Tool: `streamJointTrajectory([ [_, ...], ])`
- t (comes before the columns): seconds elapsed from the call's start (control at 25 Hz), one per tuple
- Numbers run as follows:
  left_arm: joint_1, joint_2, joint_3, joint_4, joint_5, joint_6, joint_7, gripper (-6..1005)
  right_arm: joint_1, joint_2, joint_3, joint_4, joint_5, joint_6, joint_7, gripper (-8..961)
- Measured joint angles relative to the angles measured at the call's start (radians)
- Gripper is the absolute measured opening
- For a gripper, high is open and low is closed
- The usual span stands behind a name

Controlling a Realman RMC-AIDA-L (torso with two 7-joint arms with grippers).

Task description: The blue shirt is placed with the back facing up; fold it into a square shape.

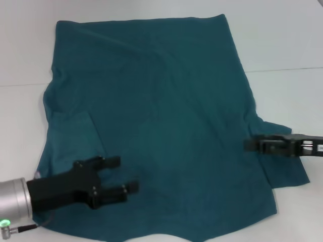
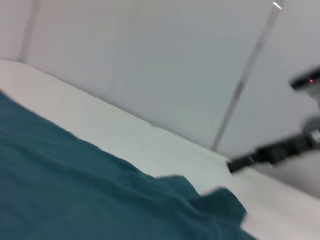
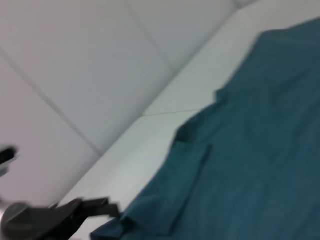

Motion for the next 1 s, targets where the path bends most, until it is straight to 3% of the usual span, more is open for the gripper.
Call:
streamJointTrajectory([
  [0.04, 0.002, -0.001, 0.018, 0.000, 0.001, -0.002, 0.028, 888, -0.017, -0.015, 0.002, -0.018, -0.008, 0.010, 0.067, 802],
  [0.36, -0.006, -0.002, 0.082, 0.004, 0.020, -0.028, 0.108, 887, -0.048, -0.050, 0.022, -0.044, -0.085, 0.043, 0.237, 793],
  [0.64, -0.013, -0.002, 0.093, 0.005, 0.029, -0.055, 0.108, 887, -0.070, -0.053, 0.125, -0.059, -0.162, 0.058, 0.295, 784],
  [1.0, -0.020, -0.002, 0.105, 0.000, 0.029, -0.057, 0.101, 888, -0.082, -0.050, 0.152, -0.093, -0.264, 0.153, 0.364, 773],
])
